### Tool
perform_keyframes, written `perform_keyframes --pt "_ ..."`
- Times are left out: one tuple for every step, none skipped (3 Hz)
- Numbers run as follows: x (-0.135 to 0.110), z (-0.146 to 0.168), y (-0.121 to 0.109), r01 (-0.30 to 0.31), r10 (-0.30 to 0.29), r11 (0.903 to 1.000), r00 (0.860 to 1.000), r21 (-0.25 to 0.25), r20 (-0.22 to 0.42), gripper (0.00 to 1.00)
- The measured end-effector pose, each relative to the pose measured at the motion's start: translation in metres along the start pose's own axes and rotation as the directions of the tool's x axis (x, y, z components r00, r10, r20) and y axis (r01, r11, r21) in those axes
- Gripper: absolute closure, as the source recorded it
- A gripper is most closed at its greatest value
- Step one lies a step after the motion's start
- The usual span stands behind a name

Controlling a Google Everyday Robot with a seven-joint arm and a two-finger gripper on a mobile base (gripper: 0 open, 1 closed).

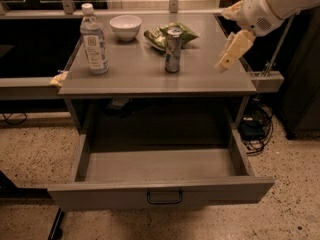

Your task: Place redbull can into top drawer

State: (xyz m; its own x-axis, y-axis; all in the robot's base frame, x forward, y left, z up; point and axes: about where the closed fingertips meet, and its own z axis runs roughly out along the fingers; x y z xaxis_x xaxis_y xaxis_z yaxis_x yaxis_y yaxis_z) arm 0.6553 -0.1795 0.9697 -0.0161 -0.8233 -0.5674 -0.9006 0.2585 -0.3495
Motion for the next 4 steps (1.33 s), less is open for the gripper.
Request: perform_keyframes --pt "-0.011 0.027 -0.024 0.005 -0.002 0.9998 0.991 -0.021 0.132 0.00" --pt "-0.017 0.049 -0.042 -0.016 0.024 0.9993 0.971 -0.035 0.237 0.00" --pt "-0.018 0.049 -0.046 -0.018 0.024 0.9995 0.968 -0.027 0.248 0.00" --pt "-0.009 0.053 -0.050 -0.032 0.036 0.9993 0.967 -0.019 0.253 0.00"
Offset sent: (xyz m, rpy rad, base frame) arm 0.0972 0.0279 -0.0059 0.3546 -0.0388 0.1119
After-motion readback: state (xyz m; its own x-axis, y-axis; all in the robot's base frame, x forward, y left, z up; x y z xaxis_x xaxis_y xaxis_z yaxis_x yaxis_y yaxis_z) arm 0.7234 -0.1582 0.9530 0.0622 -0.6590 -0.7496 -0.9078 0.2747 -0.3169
